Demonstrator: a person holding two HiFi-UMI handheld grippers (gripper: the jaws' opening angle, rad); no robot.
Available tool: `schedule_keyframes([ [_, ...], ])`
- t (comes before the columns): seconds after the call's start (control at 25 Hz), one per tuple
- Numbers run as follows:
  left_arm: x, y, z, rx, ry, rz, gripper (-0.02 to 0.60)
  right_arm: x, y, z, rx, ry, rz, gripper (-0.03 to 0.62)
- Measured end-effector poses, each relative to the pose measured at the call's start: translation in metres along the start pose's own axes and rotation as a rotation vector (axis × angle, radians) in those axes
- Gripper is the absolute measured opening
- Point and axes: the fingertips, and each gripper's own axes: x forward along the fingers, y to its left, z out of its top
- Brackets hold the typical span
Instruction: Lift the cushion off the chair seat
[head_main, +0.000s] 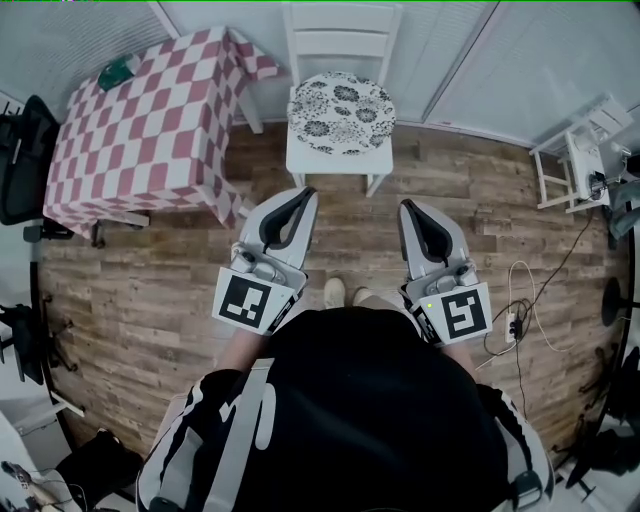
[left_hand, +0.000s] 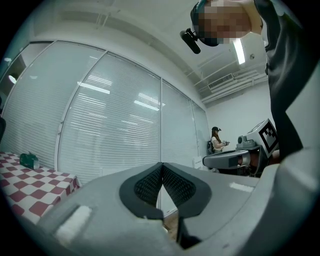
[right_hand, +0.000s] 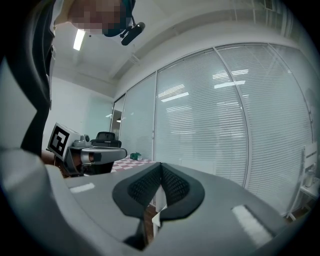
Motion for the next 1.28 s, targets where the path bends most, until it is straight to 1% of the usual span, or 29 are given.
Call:
schedule_keyframes([
  [0.16,0.002,0.004,0.005,0.012,-0.029,-0.006,0.0,0.004,0.001,0.001,-0.007,0.006,0.009,-0.002],
  [0.36,0.002,0.005,0.004,0.012,-0.03,-0.012,0.0,0.007,0.004,-0.001,-0.01,0.011,0.011,-0.002],
  [0.44,0.001,0.005,0.004,0.012,-0.03,-0.013,0.0,0.008,0.004,-0.002,0.003,0.012,0.014,-0.002],
  [0.56,0.0,0.004,0.002,0.008,-0.03,-0.02,0.0,0.008,0.007,0.001,0.019,-0.035,0.033,-0.002],
  [0.64,0.0,0.002,0.002,0.008,-0.035,-0.03,0.0,0.007,0.009,0.007,0.002,-0.085,0.046,-0.002],
  [0.68,0.001,0.001,0.001,0.01,-0.033,-0.032,0.0,0.007,0.009,0.007,-0.005,-0.093,0.047,-0.002],
  [0.84,0.005,0.001,-0.006,0.004,-0.011,-0.023,0.0,0.004,0.002,0.0,0.007,-0.046,0.025,-0.002],
  [0.92,0.007,0.002,-0.006,0.002,-0.013,-0.023,0.0,0.003,-0.002,-0.003,0.021,-0.047,0.026,-0.002],
  [1.04,0.01,0.006,-0.006,0.006,-0.018,-0.023,0.0,0.007,-0.007,-0.01,0.041,-0.02,0.022,-0.002],
  [1.16,0.017,0.01,-0.006,0.015,-0.01,-0.021,0.0,0.015,-0.013,-0.011,0.032,0.02,0.012,-0.002],
  [1.28,0.027,0.016,-0.006,0.021,-0.002,-0.022,0.0,0.026,-0.019,-0.007,0.017,0.013,0.016,-0.002],
])
